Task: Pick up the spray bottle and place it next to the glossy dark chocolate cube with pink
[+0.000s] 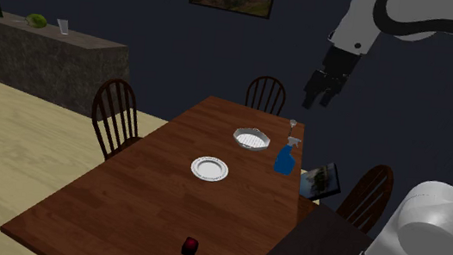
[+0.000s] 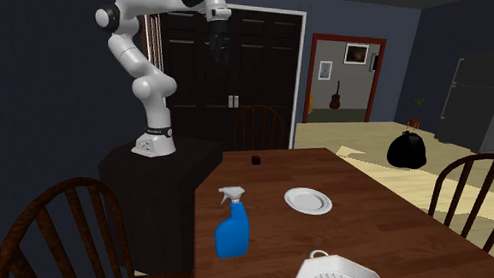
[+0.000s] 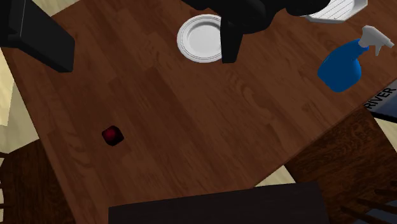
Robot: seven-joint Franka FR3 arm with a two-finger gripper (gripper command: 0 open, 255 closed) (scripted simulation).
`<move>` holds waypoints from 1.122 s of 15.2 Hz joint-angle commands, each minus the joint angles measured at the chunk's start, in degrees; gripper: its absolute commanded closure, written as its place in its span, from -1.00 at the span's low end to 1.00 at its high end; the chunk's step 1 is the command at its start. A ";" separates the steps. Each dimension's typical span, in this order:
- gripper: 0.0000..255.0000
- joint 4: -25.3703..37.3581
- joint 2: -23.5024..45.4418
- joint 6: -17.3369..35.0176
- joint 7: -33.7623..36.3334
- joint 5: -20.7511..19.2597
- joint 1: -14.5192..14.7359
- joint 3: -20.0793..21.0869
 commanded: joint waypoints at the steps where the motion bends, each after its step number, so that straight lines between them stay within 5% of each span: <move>1: -1.00 0.00 0.00 0.00 0.00 0.00 0.00 0.00; 9: -1.00 -13.07 -3.82 12.20 -13.27 -4.98 -1.64 -9.94; 17: -1.00 -20.05 0.41 26.37 -27.57 -9.89 -2.95 -22.48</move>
